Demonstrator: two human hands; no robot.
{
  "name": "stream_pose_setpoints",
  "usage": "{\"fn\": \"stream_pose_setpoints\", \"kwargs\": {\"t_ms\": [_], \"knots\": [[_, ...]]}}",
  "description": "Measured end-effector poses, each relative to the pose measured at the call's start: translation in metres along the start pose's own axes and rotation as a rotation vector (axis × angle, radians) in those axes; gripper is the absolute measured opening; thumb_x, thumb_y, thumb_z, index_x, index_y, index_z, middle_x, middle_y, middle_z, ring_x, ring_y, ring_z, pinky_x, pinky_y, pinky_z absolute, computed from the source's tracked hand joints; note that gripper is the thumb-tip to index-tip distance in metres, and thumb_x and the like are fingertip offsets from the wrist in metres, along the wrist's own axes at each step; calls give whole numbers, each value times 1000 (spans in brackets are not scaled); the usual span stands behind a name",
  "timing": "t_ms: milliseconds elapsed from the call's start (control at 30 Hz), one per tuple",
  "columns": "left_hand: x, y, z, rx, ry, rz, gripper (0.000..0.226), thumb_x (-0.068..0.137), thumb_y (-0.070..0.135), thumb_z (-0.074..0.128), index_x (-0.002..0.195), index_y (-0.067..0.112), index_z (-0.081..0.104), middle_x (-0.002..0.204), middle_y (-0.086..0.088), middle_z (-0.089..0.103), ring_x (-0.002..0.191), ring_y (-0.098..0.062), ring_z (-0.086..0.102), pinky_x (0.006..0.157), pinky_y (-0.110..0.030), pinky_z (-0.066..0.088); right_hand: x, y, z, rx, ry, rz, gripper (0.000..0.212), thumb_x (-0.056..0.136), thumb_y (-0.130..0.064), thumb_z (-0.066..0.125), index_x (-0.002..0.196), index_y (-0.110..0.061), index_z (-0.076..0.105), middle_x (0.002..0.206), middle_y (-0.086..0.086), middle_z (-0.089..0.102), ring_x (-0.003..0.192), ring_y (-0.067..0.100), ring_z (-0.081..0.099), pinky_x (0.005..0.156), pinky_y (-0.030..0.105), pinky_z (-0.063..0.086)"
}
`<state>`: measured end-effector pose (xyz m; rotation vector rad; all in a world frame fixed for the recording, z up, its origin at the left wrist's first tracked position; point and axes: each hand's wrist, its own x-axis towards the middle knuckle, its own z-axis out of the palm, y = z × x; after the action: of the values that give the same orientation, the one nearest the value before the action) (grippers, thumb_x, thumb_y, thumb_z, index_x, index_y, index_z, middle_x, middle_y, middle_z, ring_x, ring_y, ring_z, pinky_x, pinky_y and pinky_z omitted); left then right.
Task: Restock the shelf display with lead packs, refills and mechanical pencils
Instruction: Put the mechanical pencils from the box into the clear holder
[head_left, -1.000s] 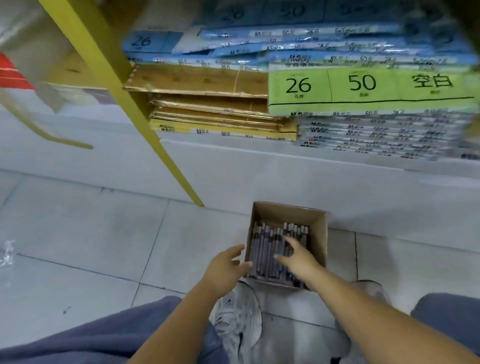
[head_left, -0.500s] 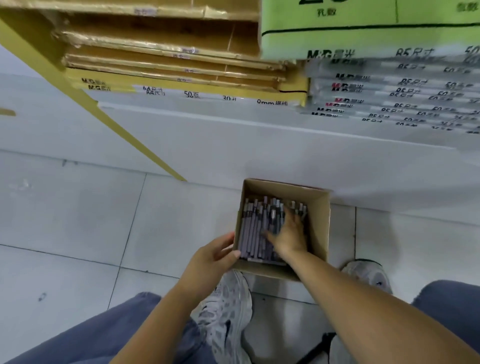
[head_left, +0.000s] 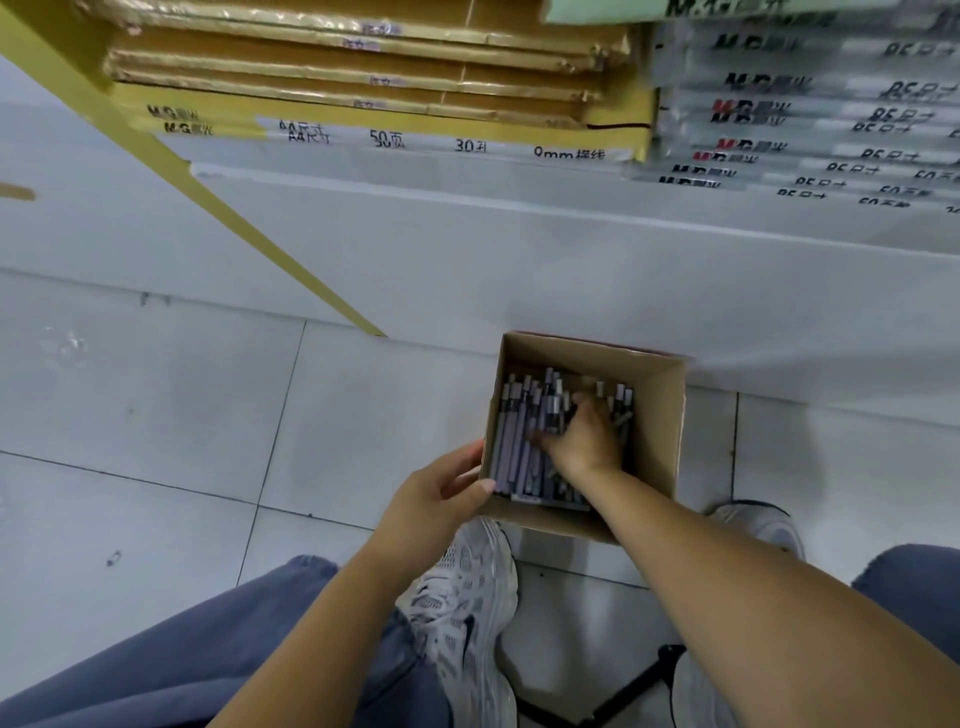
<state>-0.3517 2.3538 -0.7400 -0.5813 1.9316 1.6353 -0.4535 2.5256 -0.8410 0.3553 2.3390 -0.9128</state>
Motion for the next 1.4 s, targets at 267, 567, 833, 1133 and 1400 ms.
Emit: {"fn": "stream_pose_setpoints", "kwargs": {"t_ms": [267, 567, 833, 1133, 1400], "knots": [[1, -3, 0, -10, 1, -9, 43, 100, 18, 56, 137, 40, 56, 122, 14, 70, 117, -3, 63, 92, -24, 54, 5, -3, 1, 81, -153, 29, 29, 85, -23, 69, 113, -23, 58, 104, 0, 65, 96, 22, 64, 79, 32, 51], [2, 1, 0, -16, -2, -10, 42, 100, 15, 56, 136, 36, 57, 119, 13, 72, 112, -1, 65, 78, -14, 53, -13, -9, -21, 216, -217, 34, 11, 92, -35, 60, 101, -29, 58, 86, -6, 61, 77, 9, 56, 64, 26, 42], [-5, 19, 6, 224, 160, -29, 54, 98, 30, 61, 148, 25, 43, 147, 4, 49, 131, -14, 51, 104, -30, 44, -58, -29, -75, 363, -211, -108, 16, 94, -30, 58, 108, -24, 61, 96, -5, 69, 92, 11, 63, 72, 27, 47], [-63, 151, 8, 21, -286, 241, 39, 93, 35, 67, 130, 41, 57, 129, 16, 66, 121, -3, 60, 98, -22, 50, -156, -107, -166, 611, -351, -425, 23, 91, -25, 63, 95, -3, 72, 98, 15, 73, 96, 29, 69, 91, 42, 53], [-134, 277, 14, -5, -437, 448, 32, 93, 31, 61, 124, 26, 58, 107, 3, 75, 107, -15, 68, 96, -41, 55, -259, -175, -271, 494, -164, -773, 15, 91, -32, 62, 91, -21, 72, 73, -3, 73, 59, 6, 66, 45, 15, 44]]}}
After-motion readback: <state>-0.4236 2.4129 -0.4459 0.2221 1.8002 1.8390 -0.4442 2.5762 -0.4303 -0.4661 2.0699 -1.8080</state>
